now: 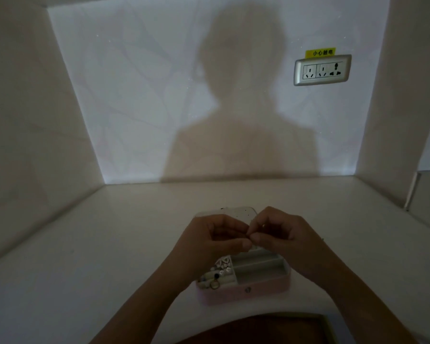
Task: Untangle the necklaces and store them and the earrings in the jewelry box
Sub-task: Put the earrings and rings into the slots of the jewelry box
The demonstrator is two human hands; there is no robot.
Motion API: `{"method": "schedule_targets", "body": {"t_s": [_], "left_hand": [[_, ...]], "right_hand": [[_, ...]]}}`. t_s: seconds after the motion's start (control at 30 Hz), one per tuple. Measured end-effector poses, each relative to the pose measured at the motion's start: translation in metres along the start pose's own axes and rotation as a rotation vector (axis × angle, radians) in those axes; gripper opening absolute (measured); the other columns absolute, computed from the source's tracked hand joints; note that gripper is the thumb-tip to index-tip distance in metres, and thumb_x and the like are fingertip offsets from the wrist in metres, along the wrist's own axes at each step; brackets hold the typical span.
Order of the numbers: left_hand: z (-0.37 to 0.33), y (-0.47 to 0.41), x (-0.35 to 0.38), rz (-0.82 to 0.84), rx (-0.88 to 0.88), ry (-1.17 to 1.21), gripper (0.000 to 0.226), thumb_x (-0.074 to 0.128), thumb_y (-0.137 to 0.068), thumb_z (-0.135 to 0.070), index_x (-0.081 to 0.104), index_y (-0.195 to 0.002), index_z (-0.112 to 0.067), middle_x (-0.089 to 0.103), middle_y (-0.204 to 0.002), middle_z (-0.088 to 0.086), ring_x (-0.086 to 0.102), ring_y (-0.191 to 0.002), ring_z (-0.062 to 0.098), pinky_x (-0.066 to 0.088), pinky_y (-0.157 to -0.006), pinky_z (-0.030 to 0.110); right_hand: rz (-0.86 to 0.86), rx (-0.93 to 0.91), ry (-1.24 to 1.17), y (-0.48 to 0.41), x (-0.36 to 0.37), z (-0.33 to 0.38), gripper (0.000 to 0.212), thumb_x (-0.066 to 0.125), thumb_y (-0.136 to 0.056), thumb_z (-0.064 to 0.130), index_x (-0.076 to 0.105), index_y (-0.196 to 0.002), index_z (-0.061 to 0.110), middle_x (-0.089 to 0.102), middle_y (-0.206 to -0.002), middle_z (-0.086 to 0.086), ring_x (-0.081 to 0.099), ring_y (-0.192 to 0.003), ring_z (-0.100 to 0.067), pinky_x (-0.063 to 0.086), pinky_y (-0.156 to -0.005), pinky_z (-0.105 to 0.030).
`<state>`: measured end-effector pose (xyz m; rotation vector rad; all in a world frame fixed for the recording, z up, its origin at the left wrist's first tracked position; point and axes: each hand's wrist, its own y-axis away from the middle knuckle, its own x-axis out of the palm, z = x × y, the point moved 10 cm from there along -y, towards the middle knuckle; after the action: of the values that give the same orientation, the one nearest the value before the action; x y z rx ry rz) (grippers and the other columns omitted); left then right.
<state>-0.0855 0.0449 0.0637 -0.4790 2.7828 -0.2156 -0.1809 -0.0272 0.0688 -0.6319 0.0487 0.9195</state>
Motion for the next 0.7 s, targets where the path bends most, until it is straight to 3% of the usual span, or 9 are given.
{"method": "schedule_targets", "body": {"t_s": [0.07,0.17,0.23,0.37,0.43,0.6,0.7], "left_hand": [[0.004,0.003,-0.003,-0.004,-0.017,0.008,0.019,0.076,-0.070,-0.004,0.071,-0.087,-0.010,0.074,-0.083,0.009,0.071,-0.079,0.019,0.055,-0.073,0.022],[0.007,0.008,-0.008,-0.028,-0.030,0.034,0.018,0.076,-0.069,0.000,0.071,-0.084,-0.010,0.073,-0.080,0.011,0.071,-0.076,0.020,0.056,-0.071,0.024],[0.005,0.012,-0.013,-0.067,-0.003,0.032,0.017,0.076,-0.070,0.000,0.071,-0.081,-0.011,0.073,-0.078,0.010,0.070,-0.075,0.021,0.057,-0.073,0.026],[0.002,0.019,-0.023,-0.157,0.055,0.002,0.018,0.075,-0.070,0.000,0.070,-0.075,-0.017,0.072,-0.073,0.005,0.070,-0.072,0.021,0.057,-0.071,0.027],[0.003,0.023,-0.021,-0.139,0.060,0.018,0.019,0.075,-0.071,0.001,0.070,-0.073,-0.018,0.071,-0.073,0.007,0.069,-0.072,0.022,0.057,-0.070,0.027],[-0.001,0.026,-0.022,-0.099,0.070,0.038,0.008,0.069,-0.077,-0.005,0.069,-0.078,-0.013,0.071,-0.072,0.007,0.069,-0.069,0.018,0.053,-0.067,0.021],[0.001,0.023,-0.036,-0.162,0.061,0.017,0.008,0.063,-0.083,-0.010,0.070,-0.087,-0.013,0.073,-0.076,0.006,0.069,-0.073,0.017,0.053,-0.067,0.021]], "right_hand": [[0.013,0.014,-0.070,0.001,0.008,-0.002,0.003,0.069,-0.078,0.028,0.066,-0.079,0.026,0.059,-0.067,0.000,0.053,-0.063,-0.015,0.043,-0.061,-0.024],[-0.023,0.071,-0.182,0.004,0.013,-0.010,0.013,0.063,-0.086,0.006,0.066,-0.081,0.017,0.062,-0.066,0.002,0.058,-0.065,-0.009,0.047,-0.064,-0.020],[-0.073,0.077,-0.176,0.005,0.015,-0.012,0.008,0.063,-0.084,0.012,0.066,-0.081,0.019,0.065,-0.071,0.000,0.060,-0.068,-0.011,0.048,-0.065,-0.021],[-0.233,-0.020,0.088,0.010,0.011,-0.003,0.002,0.066,-0.079,0.025,0.067,-0.080,0.024,0.067,-0.079,0.009,0.064,-0.076,-0.007,0.050,-0.068,-0.020],[-0.283,-0.098,0.172,0.013,0.012,0.008,0.016,0.061,-0.075,0.033,0.067,-0.080,0.019,0.066,-0.082,0.013,0.064,-0.078,-0.007,0.049,-0.068,-0.016],[-0.317,-0.293,0.395,0.015,0.016,0.033,0.014,0.060,-0.080,0.025,0.068,-0.081,0.013,0.062,-0.086,0.011,0.058,-0.079,0.000,0.043,-0.068,-0.006],[-0.338,-0.289,0.336,0.014,0.011,0.034,0.015,0.064,-0.078,0.028,0.072,-0.082,0.016,0.058,-0.087,0.009,0.058,-0.076,-0.002,0.042,-0.067,-0.006]]}}
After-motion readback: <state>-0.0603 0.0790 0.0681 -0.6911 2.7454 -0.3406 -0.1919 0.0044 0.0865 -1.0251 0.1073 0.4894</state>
